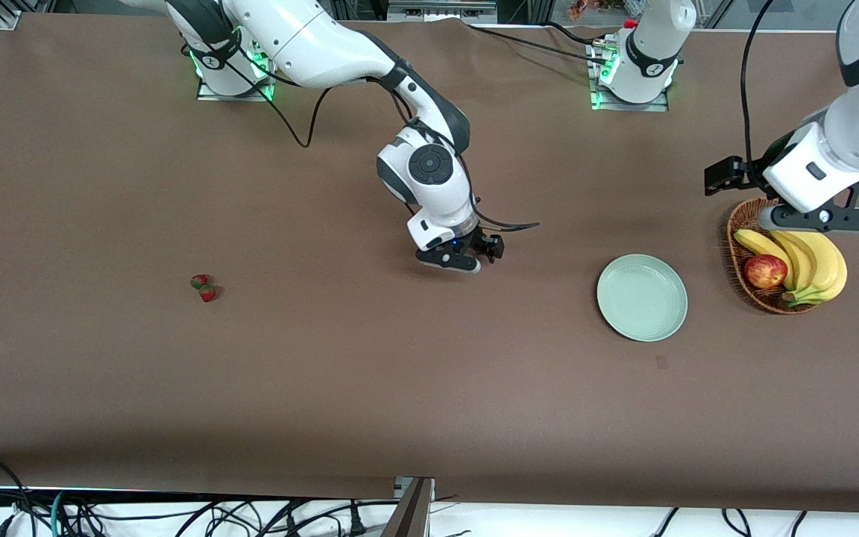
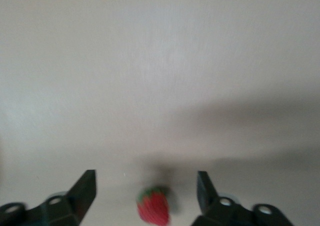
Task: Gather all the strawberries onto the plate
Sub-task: 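Set the strawberry mid-table with the right gripper while the left gripper approaches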
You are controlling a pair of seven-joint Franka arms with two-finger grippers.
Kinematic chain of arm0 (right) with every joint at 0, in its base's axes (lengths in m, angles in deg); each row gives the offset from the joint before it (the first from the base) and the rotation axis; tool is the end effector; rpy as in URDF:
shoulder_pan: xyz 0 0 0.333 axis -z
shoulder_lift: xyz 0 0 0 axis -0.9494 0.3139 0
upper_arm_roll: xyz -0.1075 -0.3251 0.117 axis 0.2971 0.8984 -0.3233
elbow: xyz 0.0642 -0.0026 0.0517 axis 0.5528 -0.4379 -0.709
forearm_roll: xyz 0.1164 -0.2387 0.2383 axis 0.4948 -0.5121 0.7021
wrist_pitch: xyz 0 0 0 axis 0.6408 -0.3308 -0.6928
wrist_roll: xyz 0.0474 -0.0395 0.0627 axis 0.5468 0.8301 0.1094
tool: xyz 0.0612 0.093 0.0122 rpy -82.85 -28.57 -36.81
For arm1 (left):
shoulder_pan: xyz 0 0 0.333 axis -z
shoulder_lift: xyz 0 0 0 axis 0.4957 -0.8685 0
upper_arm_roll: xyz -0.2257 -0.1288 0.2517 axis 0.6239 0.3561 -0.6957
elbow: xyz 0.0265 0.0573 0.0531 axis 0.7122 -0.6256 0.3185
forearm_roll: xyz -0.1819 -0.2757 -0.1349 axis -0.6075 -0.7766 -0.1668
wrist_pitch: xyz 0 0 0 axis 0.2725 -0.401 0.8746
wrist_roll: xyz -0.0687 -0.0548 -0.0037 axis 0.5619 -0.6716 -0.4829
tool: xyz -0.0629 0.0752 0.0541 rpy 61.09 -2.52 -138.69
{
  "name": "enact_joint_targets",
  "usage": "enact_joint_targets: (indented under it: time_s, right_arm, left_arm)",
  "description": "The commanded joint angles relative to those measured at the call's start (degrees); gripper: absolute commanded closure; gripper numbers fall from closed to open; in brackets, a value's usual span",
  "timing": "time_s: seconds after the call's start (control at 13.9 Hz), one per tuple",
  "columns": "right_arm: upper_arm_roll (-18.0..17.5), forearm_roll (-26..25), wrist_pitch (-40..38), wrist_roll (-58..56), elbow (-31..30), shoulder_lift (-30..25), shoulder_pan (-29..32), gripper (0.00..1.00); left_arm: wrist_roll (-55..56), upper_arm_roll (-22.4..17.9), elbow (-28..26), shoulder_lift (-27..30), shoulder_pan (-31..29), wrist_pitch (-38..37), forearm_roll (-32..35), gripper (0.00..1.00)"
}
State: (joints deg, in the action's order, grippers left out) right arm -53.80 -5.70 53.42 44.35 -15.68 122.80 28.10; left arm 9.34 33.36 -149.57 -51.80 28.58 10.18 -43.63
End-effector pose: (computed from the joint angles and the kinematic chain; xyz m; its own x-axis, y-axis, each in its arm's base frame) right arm 0.5302 0.5727 0.2782 0.9571 -0.2887 0.0253 -0.2719 -0.9248 -0.2660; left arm 0.5322 -0.0514 0.5886 0.9736 -0.0382 -0.2251 -0.0398 -0.9992 -0.0024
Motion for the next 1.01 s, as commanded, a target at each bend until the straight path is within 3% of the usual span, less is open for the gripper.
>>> enact_joint_targets:
  time_s: [0.0, 0.14, 0.29, 0.5, 0.72, 0.93]
  right_arm:
    - [-0.6, 0.9, -7.1, -11.7, 1.6, -3.4, 6.7, 0.00]
    - [-0.8, 1.0, -12.6, -21.3, 1.4, -6.6, 12.9, 0.00]
    - [-0.5, 1.0, -15.5, -28.8, 1.1, -7.9, 17.6, 0.00]
    - [0.4, 0.7, -22.6, -40.1, 1.2, -8.0, 24.7, 0.00]
    - [1.1, 0.2, -27.8, -53.3, 1.0, -7.9, 31.6, 0.00]
    - [3.7, -0.1, -29.8, -63.2, -1.8, -7.8, 36.8, 0.00]
  left_arm:
    - [-1.0, 0.3, 1.9, -3.3, 0.3, -1.2, 0.4, 0.00]
    - [-1.0, 0.3, 1.8, -5.3, 0.6, -0.3, -2.0, 0.00]
    - [-0.5, 0.3, 1.3, -9.1, 0.4, 0.1, -8.8, 0.00]
    - [1.7, 0.4, -2.2, -11.6, 3.8, 3.9, -10.0, 0.00]
    - [13.1, 1.0, -8.9, -13.3, 9.5, 15.2, -10.0, 0.00]
    - [34.5, 1.0, -8.9, -19.8, 19.0, 23.0, -10.1, 0.00]
